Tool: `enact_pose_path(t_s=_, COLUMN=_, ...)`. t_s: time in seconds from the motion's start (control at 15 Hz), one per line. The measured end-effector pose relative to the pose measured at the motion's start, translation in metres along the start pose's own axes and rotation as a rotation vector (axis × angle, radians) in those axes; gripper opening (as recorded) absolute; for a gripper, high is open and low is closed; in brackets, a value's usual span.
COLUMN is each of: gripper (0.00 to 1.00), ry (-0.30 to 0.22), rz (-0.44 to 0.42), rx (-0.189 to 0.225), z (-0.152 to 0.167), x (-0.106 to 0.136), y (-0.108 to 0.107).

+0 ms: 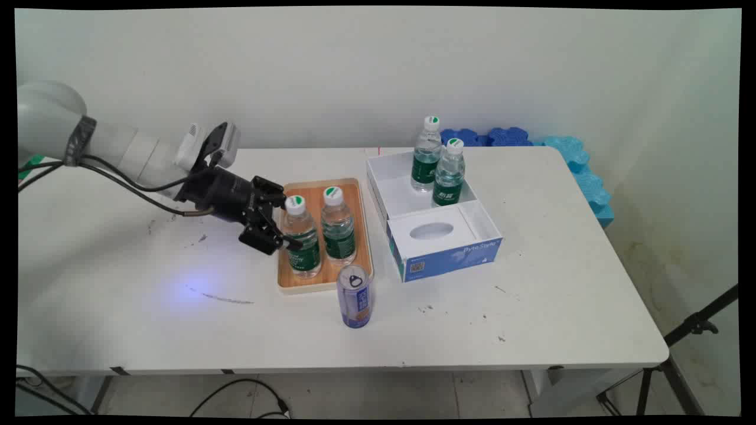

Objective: Pick up the green bottle from the white box

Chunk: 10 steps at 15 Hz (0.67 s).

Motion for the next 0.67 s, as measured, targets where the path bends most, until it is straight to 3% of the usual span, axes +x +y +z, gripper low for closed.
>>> enact_pose_path(t_s=0.33, gripper=1.00, ry=0.018, rz=-0.021, rx=0.029, z=-0.034, x=0.028, y=-0.001)
enact_pose_path(t_s=0.67, gripper=1.00, ry=0.054, rz=-0.051, rx=0.077, z=-0.083, x=0.090, y=-0.009)
